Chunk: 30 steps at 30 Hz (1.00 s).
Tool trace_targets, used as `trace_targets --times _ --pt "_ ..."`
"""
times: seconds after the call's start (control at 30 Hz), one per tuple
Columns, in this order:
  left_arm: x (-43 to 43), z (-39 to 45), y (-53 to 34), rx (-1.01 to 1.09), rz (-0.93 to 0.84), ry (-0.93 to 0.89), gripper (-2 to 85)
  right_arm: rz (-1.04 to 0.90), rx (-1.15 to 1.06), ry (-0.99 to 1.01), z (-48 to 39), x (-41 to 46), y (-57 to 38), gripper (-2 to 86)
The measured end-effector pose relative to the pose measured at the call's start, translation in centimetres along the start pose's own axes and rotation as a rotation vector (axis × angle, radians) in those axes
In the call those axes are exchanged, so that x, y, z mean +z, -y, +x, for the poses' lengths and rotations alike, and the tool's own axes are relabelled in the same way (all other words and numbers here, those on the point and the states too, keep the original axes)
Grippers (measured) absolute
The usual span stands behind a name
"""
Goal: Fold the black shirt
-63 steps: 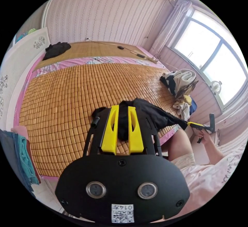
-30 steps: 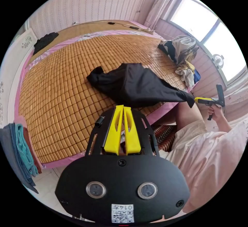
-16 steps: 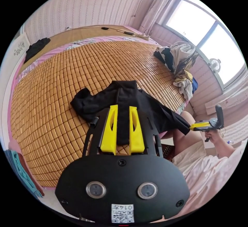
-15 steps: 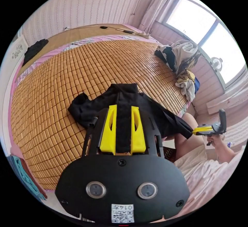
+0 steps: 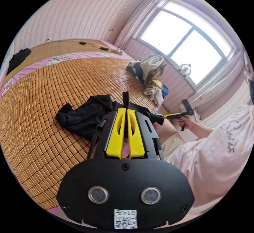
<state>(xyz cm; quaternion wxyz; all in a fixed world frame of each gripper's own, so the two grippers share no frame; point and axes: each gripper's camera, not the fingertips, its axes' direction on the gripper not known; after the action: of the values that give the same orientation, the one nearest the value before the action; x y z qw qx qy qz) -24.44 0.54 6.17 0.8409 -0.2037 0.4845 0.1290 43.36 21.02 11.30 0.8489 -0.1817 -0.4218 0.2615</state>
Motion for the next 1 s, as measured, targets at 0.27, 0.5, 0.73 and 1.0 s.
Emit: trace_targets --times 0.27,0.5,0.73,1.0 --pt "-9.4 5.3 -9.4 -0.203 0.313 0.085 -1.0 0.267 -0.064 0.475 -1.2 -6.9 -2.1 0.1" --pt "-21.7 13.4 -5.0 0.068 0.657 0.296 -1.0 0.501 -0.586 0.547 -16.3 -19.4 1.1 0.1" --pt "-33.4 23.0 -3.3 0.329 0.926 0.334 -1.0 0.726 -0.991 0.606 -30.3 -33.0 -2.8 0.1" --pt "-39.8 27.0 -0.5 0.4 0.95 0.439 -1.0 0.789 -1.107 0.431 -41.0 -38.5 -3.4 0.0"
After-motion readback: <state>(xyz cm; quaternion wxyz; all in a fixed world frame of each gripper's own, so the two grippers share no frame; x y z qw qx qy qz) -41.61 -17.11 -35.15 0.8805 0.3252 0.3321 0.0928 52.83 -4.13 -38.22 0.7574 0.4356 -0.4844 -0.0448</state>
